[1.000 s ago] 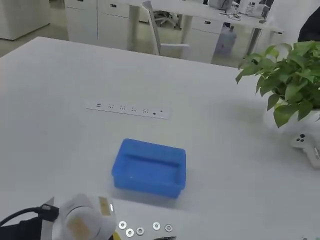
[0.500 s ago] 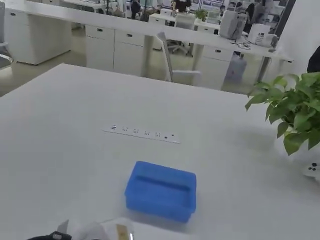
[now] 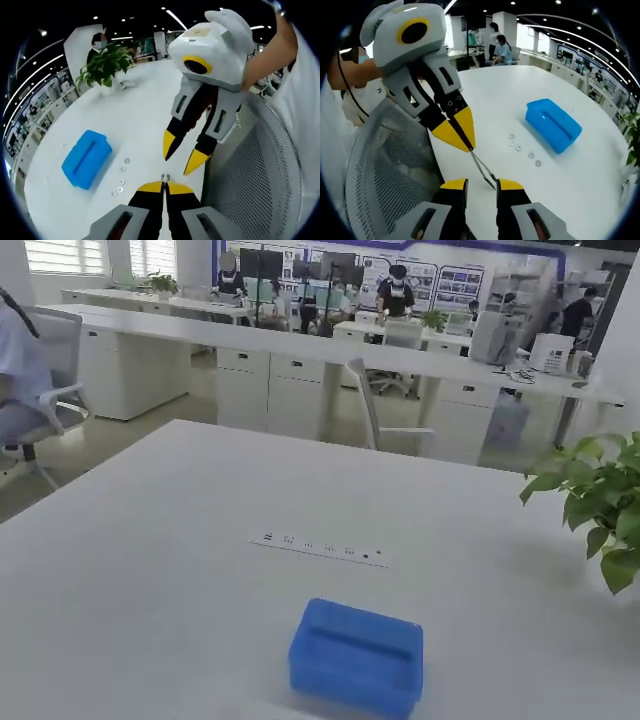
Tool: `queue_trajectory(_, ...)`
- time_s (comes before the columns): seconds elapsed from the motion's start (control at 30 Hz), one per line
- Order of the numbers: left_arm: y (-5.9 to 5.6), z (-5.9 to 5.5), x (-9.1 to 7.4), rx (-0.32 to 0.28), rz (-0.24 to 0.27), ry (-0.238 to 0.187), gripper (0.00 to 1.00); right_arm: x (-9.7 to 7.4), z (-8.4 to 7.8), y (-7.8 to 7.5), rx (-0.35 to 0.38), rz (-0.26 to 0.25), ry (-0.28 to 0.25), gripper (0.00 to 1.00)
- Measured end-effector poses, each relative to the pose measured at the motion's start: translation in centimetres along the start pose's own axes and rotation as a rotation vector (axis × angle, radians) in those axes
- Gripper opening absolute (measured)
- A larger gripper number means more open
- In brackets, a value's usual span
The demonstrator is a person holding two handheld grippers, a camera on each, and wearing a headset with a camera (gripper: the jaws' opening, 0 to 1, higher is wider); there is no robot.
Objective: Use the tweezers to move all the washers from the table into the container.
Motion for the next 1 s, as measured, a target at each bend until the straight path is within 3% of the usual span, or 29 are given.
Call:
queue_trajectory(0.07, -1.0, 0.8, 0.0, 0.025, -0.021, 0.012, 0.00, 0.2, 0.1, 0.2, -0.044, 0.042, -0.008, 0.19)
queue_trajectory(0.23, -2.2, 2.4, 0.2, 0.072, -0.042, 0.029, 0.00, 0.3, 0.0, 0.6, -0.123, 0.119, -0.005, 0.16)
queue_trajectory(0.3, -2.6, 2.9, 0.4, 0.076, -0.047, 0.036, 0.00, 0.3, -0.2, 0.5, -0.166, 0.144, -0.010, 0.14)
queue_trajectory(0.53, -3.1, 3.9, 0.4, 0.115, -0.044, 0.056, 0.00, 0.2, -1.1, 0.6, -0.202, 0.227, -0.046, 0.05)
queue_trajectory(0.7, -3.7, 3.4, 0.8, 0.067, -0.008, 0.093, 0.00, 1.0, -1.5, 1.0, -0.238, 0.243, -0.063, 0.04)
queue_trajectory(0.8, -3.8, 3.7, 0.9, -0.031, 0.018, 0.073, 0.00, 1.0, -1.7, 1.1, -0.298, 0.219, -0.069, 0.04)
queue_trajectory(0.9, -4.2, 3.8, 1.0, -0.126, -0.008, 0.073, 0.00, 0.9, -2.0, 1.3, -0.307, 0.225, -0.064, 0.04)
queue_trajectory(0.93, -4.1, 3.8, 1.2, -0.130, 0.020, 0.065, 0.00, 0.8, -2.0, 1.4, -0.316, 0.219, -0.059, 0.04)
queue_trajectory(1.0, -4.2, 4.0, 1.4, -0.057, 0.060, 0.056, 0.00, 0.8, -1.8, 1.2, -0.371, 0.202, -0.043, 0.04)
Point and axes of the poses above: the centre of the closed fingertips' face, and the gripper's own axes: x roughly forward along the fingers, y roughly to its left, z roughly out of its top, the point moved 6 cm from there along -x, roughly backward along the fingers, and after that the axes turned 2 degrees about x, right-handed, at the moved point
